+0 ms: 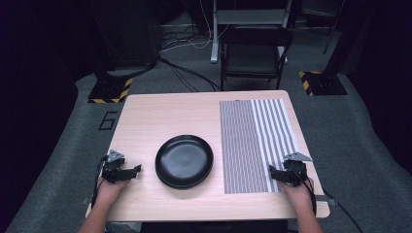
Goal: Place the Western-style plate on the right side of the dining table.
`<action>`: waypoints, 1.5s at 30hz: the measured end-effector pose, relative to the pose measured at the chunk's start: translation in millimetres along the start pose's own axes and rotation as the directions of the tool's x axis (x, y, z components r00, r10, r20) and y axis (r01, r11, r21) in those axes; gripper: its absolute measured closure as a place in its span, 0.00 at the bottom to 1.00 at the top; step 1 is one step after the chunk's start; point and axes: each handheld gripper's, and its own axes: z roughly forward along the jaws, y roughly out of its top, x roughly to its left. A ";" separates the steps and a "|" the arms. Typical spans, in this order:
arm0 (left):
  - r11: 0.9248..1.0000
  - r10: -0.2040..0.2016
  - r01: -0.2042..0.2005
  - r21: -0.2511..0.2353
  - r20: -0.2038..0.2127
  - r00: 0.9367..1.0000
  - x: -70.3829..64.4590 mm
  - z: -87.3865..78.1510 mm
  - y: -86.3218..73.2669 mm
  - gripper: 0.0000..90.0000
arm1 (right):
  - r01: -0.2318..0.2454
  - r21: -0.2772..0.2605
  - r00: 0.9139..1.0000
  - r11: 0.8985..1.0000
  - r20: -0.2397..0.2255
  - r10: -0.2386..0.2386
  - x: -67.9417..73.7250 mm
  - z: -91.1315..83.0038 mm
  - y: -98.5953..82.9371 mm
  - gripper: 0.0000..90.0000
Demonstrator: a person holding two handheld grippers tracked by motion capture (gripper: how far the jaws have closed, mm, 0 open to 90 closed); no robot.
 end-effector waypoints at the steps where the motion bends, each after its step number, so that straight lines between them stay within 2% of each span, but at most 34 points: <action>1: 1.000 0.000 0.000 0.000 0.000 1.000 0.0 0.0 0.0 0.19 | 0.000 0.000 1.000 1.000 0.000 0.000 0.0 0.0 0.0 0.20; 6: 1.000 -0.020 0.020 -0.001 -0.022 1.000 -1.2 -0.6 -0.5 0.20 | 0.000 0.000 1.000 1.000 -0.001 0.000 -0.1 0.0 0.0 0.20; 10: 1.000 -0.019 0.019 -0.011 -0.031 0.999 -1.1 -0.5 -0.7 0.22 | 0.000 0.000 1.000 1.000 0.000 0.000 0.1 0.0 0.0 0.20; 23: 1.000 -0.023 0.023 -0.015 -0.031 0.999 -2.3 -1.8 -1.9 0.25 | 0.001 -0.001 1.000 1.000 0.005 -0.001 0.3 0.2 0.2 0.20; 27: 1.000 -0.020 0.020 -0.002 -0.026 0.999 -2.0 -3.1 -1.6 0.25 | 0.001 -0.001 1.000 1.000 0.006 -0.001 0.4 0.2 0.2 0.20; 29: 1.000 -0.024 0.023 -0.018 -0.023 0.999 -2.1 -2.2 -2.2 0.26 | 0.001 -0.001 1.000 1.000 0.005 -0.001 0.4 0.2 0.2 0.20; 39: 1.000 -0.027 0.027 -0.012 -0.024 0.999 -2.0 -2.6 -1.7 0.27 | -0.002 -0.002 1.000 1.000 0.004 0.003 0.1 0.1 0.2 0.20; 41: 0.999 -0.032 0.031 -0.014 -0.032 0.999 -1.9 -2.6 -0.8 0.33 | -0.006 -0.003 1.000 1.000 0.006 0.006 0.3 0.0 0.2 0.21; 42: 0.999 -0.038 0.038 0.008 -0.040 0.998 -2.1 -3.5 1.8 0.35 | -0.015 0.001 1.000 1.000 0.018 0.015 0.7 -0.1 1.0 0.21; 45: 0.999 -0.034 0.034 0.016 -0.032 0.999 -2.9 -3.8 3.5 0.39 | -0.025 0.010 0.999 1.000 0.040 0.025 1.4 -0.3 2.6 0.22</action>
